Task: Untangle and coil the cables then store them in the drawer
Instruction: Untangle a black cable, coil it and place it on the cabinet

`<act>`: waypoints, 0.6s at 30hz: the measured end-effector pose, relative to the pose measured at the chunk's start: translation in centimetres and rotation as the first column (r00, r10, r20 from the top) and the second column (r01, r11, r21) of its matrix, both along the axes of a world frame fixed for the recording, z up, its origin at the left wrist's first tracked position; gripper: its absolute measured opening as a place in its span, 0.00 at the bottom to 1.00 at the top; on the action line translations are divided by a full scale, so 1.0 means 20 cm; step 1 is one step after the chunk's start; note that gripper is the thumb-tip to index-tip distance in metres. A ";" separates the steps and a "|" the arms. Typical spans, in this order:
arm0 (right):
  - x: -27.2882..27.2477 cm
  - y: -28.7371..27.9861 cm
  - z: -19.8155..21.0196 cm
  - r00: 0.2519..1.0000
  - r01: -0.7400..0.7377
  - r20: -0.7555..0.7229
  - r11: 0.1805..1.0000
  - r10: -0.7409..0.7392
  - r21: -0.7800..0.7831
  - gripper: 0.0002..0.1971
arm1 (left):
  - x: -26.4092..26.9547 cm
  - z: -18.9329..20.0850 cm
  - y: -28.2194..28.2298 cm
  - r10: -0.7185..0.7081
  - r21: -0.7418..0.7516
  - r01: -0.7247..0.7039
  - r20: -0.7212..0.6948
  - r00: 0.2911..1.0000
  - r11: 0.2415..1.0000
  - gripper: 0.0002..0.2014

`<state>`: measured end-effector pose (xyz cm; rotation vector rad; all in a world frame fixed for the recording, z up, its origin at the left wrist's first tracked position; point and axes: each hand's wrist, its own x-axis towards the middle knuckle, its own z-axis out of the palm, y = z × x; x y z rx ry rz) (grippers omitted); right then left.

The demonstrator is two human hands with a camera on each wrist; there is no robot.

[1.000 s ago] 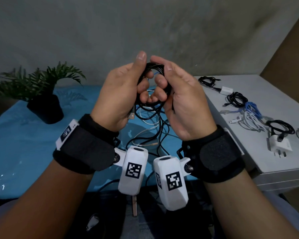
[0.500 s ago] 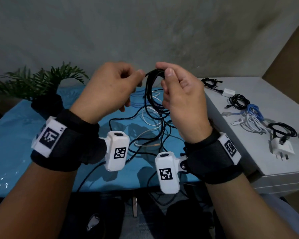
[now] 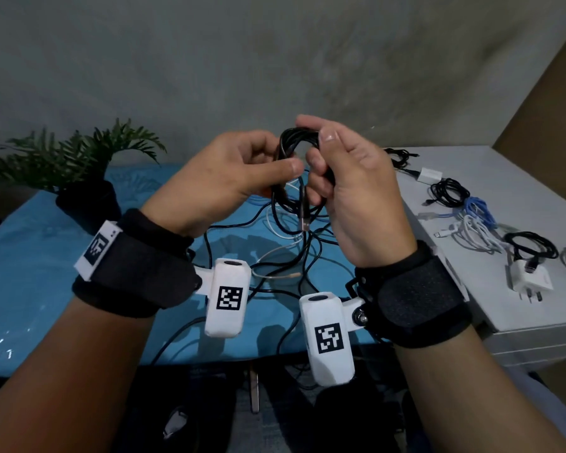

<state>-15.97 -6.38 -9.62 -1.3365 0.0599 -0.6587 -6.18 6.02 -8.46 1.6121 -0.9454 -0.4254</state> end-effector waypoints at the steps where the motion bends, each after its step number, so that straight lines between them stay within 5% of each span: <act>1: 0.00 0.01 0.00 1.000 0.019 -0.002 0.999 -0.019 -0.029 0.14 | 0.00 0.00 0.00 0.031 0.011 -0.032 0.064 0.997 0.999 0.09; 4: 0.02 0.03 -0.01 0.995 0.098 0.006 0.980 -0.098 -0.174 0.15 | -0.01 -0.02 -0.03 0.162 0.013 -0.172 0.273 0.948 0.985 0.07; 8: 0.03 0.06 -0.01 0.996 0.087 0.003 0.969 -0.089 -0.231 0.15 | -0.05 -0.05 -0.06 0.371 0.011 -0.453 0.556 0.744 0.891 0.06; 11: 0.03 0.09 -0.03 0.998 0.057 -0.004 0.955 -0.060 -0.292 0.14 | -0.03 -0.07 -0.05 0.442 0.024 -0.566 0.599 0.668 0.824 0.09; 14: 0.04 0.12 -0.04 0.998 0.052 -0.010 0.940 -0.059 -0.337 0.14 | 0.02 -0.07 -0.04 0.409 0.121 -0.553 0.549 0.729 0.824 0.15; 18: 0.03 0.05 -0.01 0.996 0.080 -0.009 0.957 -0.086 -0.280 0.13 | 0.03 -0.04 0.00 0.190 0.136 -0.243 0.316 0.929 0.960 0.08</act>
